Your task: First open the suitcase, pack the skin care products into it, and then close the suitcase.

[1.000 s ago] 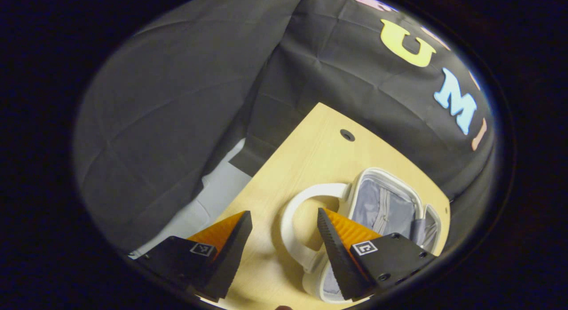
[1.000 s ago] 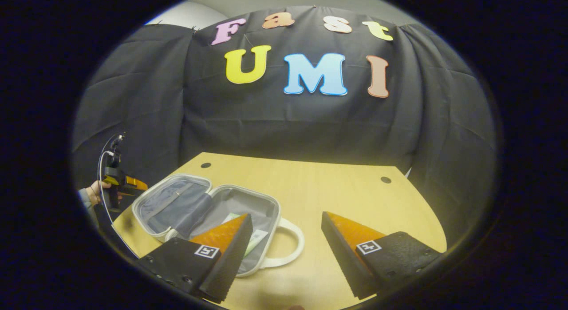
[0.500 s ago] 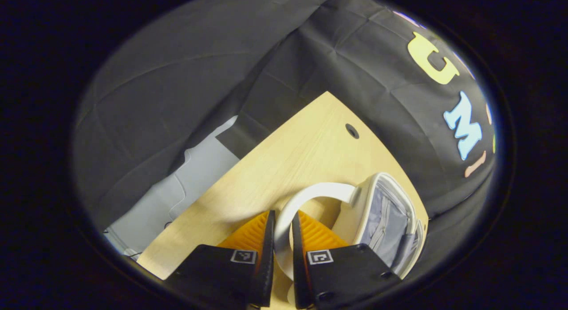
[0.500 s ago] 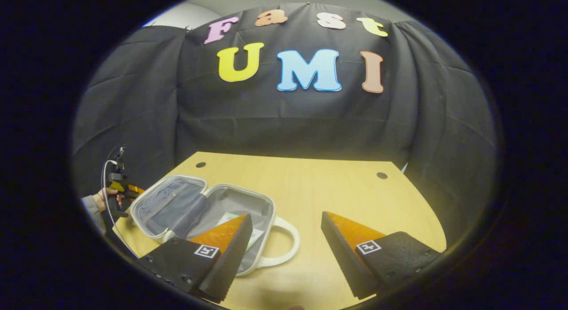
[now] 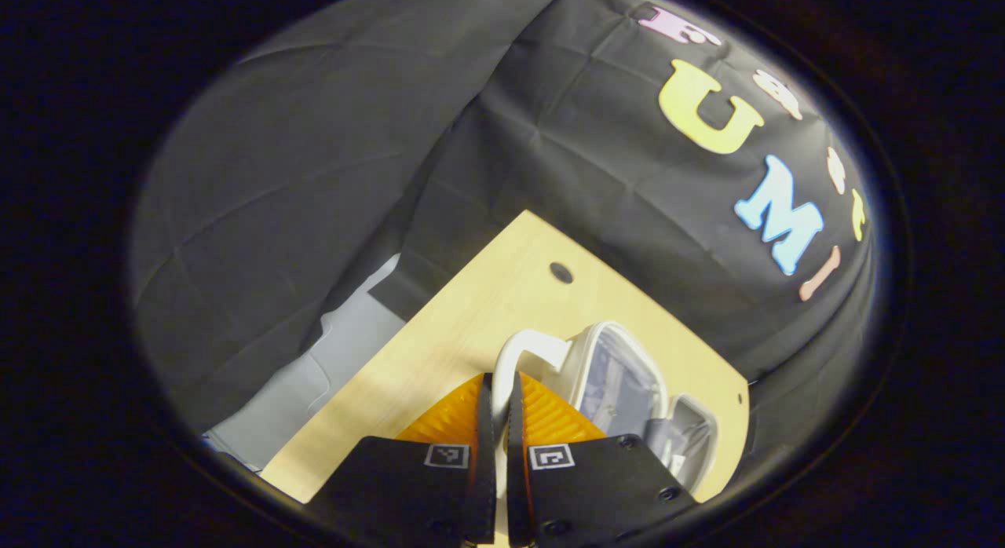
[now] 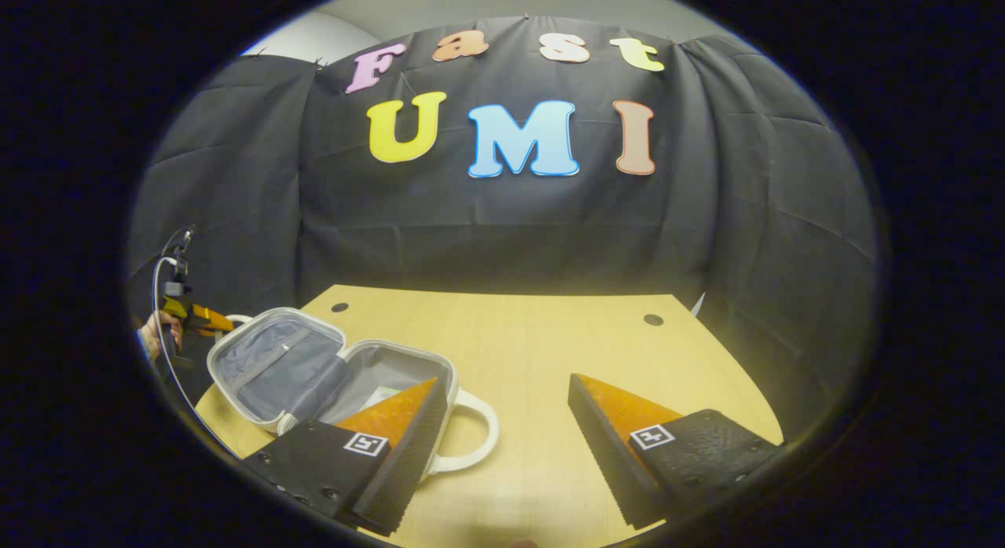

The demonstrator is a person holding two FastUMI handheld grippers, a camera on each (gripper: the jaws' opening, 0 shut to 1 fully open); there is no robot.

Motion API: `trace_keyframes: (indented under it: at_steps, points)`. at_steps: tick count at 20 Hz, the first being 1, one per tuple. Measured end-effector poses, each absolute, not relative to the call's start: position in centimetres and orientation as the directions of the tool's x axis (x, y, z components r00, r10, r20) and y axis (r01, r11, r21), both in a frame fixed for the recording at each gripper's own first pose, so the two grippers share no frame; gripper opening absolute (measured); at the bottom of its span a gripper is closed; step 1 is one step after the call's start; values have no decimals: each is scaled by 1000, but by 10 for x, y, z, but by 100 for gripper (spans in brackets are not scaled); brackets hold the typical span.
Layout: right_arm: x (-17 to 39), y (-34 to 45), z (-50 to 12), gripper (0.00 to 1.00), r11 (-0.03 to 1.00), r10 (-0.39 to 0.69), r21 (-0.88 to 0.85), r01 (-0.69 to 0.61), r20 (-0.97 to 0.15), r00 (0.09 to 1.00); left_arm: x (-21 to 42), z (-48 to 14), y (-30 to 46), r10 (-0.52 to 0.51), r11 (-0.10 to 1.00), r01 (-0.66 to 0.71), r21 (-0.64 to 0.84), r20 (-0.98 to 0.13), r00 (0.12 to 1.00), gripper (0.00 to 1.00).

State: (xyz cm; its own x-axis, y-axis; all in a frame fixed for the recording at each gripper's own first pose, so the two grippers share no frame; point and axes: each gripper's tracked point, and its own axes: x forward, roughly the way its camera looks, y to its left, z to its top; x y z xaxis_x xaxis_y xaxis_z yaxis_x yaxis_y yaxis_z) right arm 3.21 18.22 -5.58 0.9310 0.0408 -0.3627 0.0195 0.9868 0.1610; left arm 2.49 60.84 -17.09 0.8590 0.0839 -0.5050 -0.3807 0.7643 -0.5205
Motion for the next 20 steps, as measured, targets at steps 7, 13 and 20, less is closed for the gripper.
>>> trace_keyframes:
  at_steps: [7, 13, 20]
  points:
    - [32, 131, -45, 95, 990, 7, 136, 35, -297, 955, 19, -39, 492, 36, 810, -219, -544, -326, 945, 13]
    - [35, 87, -53, 95, 985, 25, 172, 23, -272, 962, 31, 13, 343, -61, 856, -80, -510, -254, 965, 13]
    - [25, 46, -63, 95, 979, 110, 192, -63, -245, 963, 55, -31, 154, -119, 909, -15, -416, -293, 949, 13]
